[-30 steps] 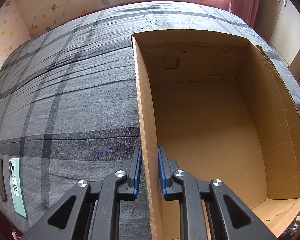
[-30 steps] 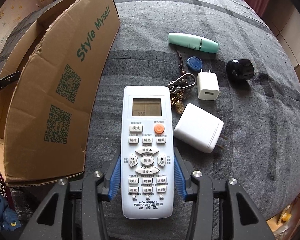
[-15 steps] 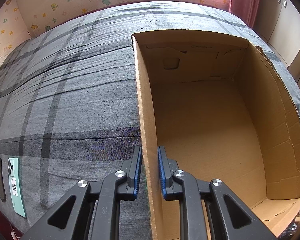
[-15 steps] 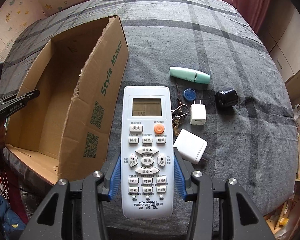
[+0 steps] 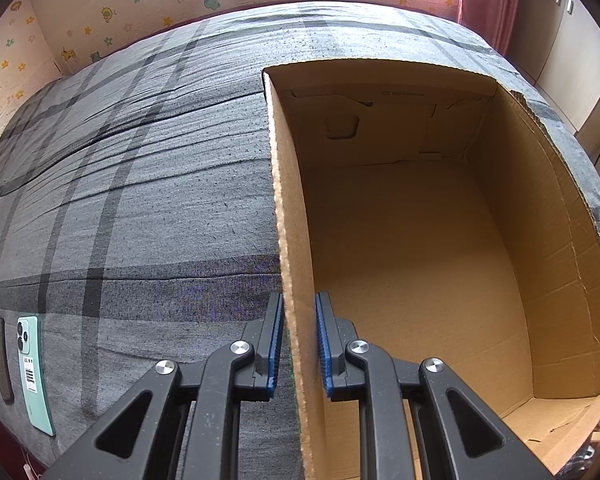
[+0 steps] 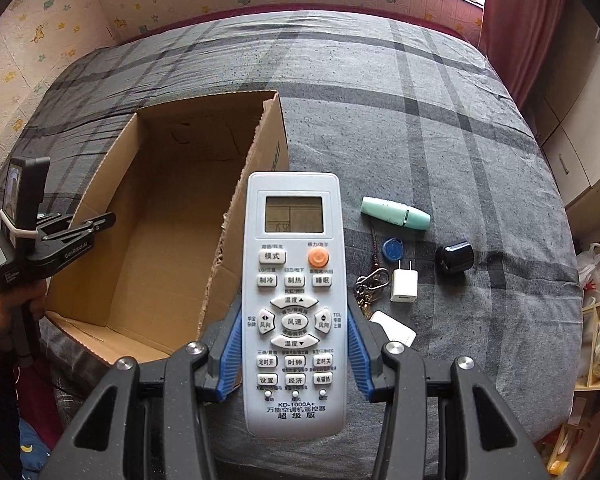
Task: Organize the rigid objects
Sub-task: 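Lift the white remote with the right tool toward the box, then lower the remote into the box and open the right tool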
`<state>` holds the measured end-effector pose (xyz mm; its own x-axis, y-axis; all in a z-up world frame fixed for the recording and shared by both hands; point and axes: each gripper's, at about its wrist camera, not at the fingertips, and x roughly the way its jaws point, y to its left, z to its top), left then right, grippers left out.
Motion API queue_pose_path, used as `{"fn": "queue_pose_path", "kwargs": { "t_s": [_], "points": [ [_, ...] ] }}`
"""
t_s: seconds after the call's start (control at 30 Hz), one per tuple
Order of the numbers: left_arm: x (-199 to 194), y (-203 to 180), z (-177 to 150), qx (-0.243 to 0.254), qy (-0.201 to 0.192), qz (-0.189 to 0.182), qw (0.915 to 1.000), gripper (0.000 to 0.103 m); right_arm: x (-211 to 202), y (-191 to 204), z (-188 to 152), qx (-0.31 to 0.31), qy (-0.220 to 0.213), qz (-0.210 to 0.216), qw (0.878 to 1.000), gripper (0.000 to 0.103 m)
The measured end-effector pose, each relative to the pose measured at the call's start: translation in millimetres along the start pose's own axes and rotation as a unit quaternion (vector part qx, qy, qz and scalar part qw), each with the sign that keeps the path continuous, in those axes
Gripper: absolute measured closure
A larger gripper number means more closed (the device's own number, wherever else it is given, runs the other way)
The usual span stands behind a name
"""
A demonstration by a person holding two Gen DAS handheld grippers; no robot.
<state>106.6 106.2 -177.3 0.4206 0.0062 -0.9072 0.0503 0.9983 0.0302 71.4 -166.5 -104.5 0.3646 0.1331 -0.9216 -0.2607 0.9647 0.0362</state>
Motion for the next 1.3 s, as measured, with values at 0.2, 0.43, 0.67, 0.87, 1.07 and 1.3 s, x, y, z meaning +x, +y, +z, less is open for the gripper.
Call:
{"fn": "queue_pose_path", "kwargs": {
  "t_s": [0.2,0.43,0.67,0.87,1.07,1.3],
  "points": [
    [0.2,-0.3,0.2,0.001,0.000,0.001,1.0000,0.085,-4.6,17.0,17.9,-0.015,-0.011,0.015,1.000,0.054],
    [0.7,1.2,0.2,0.001,0.001,0.000,1.0000,0.085,-0.1,46.0,40.9,-0.039,-0.015,0.041,0.998,0.054],
    [0.8,1.7,0.0,0.000,0.001,-0.001,1.0000,0.085,15.3,77.0,61.8,-0.061,-0.009,0.062,0.996,0.054],
    [1.5,3.2,0.0,-0.002,0.003,-0.004,1.0000,0.085,38.5,100.5,75.7,-0.079,0.010,0.085,0.993,0.054],
    [1.9,0.9,1.1,0.003,0.005,0.001,1.0000,0.085,71.2,118.5,83.4,-0.092,0.039,0.090,0.991,0.054],
    [0.5,-1.6,1.4,0.006,0.005,0.006,1.0000,0.085,116.6,131.5,88.7,-0.098,0.085,0.086,0.988,0.054]
  ]
}}
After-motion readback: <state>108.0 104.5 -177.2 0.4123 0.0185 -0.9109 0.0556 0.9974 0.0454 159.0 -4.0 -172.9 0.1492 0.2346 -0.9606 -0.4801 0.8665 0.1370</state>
